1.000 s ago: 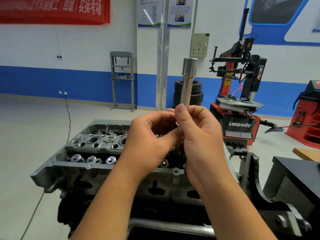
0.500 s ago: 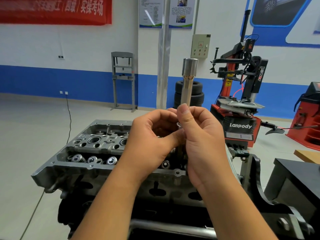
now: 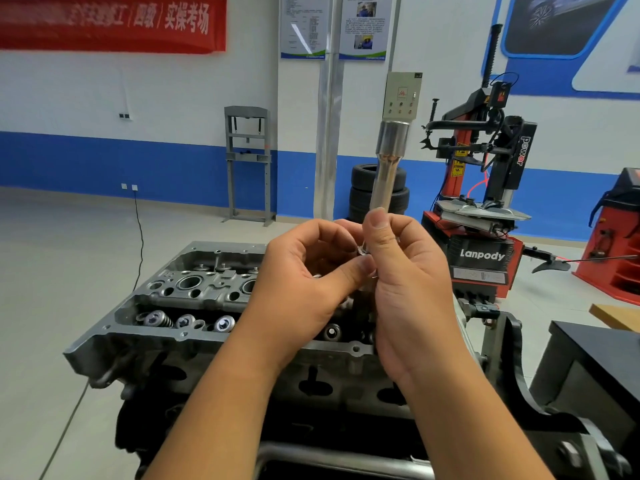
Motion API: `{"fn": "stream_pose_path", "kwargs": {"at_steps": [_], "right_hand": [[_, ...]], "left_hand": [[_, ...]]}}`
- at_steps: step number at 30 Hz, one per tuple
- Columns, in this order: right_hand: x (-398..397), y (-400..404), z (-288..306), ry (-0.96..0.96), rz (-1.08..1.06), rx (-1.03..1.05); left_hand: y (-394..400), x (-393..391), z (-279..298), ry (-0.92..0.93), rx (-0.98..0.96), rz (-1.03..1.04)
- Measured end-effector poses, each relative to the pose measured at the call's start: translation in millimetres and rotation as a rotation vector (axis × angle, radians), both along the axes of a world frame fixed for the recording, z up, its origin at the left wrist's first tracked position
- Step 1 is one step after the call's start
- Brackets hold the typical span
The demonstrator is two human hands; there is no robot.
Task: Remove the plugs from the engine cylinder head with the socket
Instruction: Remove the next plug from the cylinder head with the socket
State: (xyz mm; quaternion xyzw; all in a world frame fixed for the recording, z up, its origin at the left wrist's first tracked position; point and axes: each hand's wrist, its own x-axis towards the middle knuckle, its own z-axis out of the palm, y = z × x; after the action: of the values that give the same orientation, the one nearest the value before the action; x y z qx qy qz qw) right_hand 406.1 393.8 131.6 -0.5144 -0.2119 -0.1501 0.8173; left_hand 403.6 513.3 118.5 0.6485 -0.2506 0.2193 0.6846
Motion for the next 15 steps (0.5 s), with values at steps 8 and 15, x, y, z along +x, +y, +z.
{"fn": "stream_pose_path", "kwargs": {"at_steps": [8,15], "right_hand": [[-1.4,-0.3,0.2,-0.008,0.007,-0.020],[-1.6,-1.6,-0.2,-0.043,-0.011,-0.019]], "left_hand": [[1.0,0.0,1.7,0.054,0.034,-0.162],[1.9,-1.1,1.5,0.002,0.036,-0.081]]}}
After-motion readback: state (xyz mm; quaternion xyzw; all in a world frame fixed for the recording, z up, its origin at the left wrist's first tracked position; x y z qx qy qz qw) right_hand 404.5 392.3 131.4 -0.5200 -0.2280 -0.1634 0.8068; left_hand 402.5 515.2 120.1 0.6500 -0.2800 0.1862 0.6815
